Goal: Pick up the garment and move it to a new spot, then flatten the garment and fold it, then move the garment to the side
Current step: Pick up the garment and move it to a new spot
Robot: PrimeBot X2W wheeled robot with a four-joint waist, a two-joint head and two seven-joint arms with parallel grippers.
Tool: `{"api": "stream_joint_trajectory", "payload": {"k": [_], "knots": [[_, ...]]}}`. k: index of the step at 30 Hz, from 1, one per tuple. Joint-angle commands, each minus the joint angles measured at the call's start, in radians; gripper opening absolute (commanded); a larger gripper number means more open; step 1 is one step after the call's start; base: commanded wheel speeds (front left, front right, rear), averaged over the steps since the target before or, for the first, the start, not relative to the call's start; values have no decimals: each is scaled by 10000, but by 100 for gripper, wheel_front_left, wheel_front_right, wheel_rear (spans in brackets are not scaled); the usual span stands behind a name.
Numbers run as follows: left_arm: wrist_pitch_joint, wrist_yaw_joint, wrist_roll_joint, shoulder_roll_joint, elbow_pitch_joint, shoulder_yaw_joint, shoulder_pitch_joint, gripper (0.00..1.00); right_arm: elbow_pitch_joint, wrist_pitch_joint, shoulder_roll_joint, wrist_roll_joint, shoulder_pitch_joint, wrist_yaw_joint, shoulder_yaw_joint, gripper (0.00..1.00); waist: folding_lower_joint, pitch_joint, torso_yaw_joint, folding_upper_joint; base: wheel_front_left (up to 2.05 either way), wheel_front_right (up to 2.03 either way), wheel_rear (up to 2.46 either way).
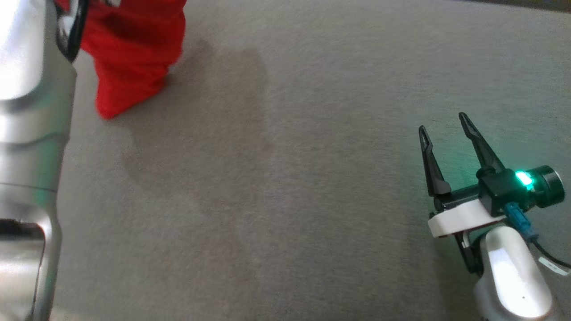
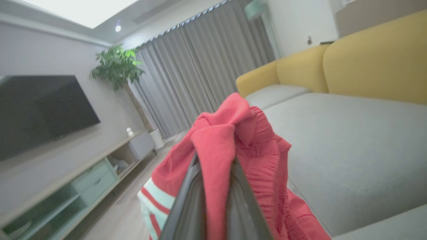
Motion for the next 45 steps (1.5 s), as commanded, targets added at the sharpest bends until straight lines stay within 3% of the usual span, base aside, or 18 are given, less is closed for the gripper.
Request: {"api": "stream_joint_trajectory", "payload": {"k": [1,8,15,20,24,25,26,29,32,38,42,45], "knots": [[91,-51,-83,497,-695,-80,-623,0,-251,6,143,108,112,-7,194,100,3,-988,-1071,0,0,0,0],[959,-55,-1630,795,-3013,-1718,-766,0,-257,6,385,561,475,-7,271,100,3,-1791,-2887,0,0,0,0],[2193,-56,-3880,910,-4810,-3105,-111,0,-461,6,393,1316,552,-7,648,100,3,-1539,-4614,0,0,0,0],[2488,-56,-4389,1198,-5016,-3963,894,0,-538,6,394,1665,482,-7,890,100,3,-1013,-5387,0,0,0,0],[1966,-29,-4486,1299,-4296,-4567,2147,0,-587,6,395,2037,343,-7,1083,100,3,-406,-5859,0,0,0,0],[1631,14,-4471,1214,-3981,-4633,2476,15,-568,6,395,2098,309,-7,1139,100,3,-302,-5909,0,0,0,0],[1232,75,-4475,1080,-3657,-4674,2805,100,-526,6,395,2166,283,-7,1203,100,3,-231,-5937,0,0,0,0],[-179,336,-4258,585,-2919,-4858,3636,100,-449,6,395,2281,309,-7,1245,100,3,-115,-5835,0,0,0,0],[-1346,1020,-3874,120,-2515,-4878,4371,100,-392,6,395,2258,445,-7,1048,100,3,-236,-5453,0,0,0,0],[-1622,2032,-3288,-546,-3444,-4073,6109,100,-268,6,395,1967,861,-7,432,100,3,-714,-4197,0,0,0,0],[-1626,2221,-2937,-456,-4154,-3282,7110,100,-252,6,395,1722,972,-7,219,100,3,-835,-3607,0,0,0,0],[-1627,2397,-2672,-153,-3744,-2686,7180,100,-298,6,396,1598,886,-7,200,100,3,-654,-3479,0,0,0,0]]}}
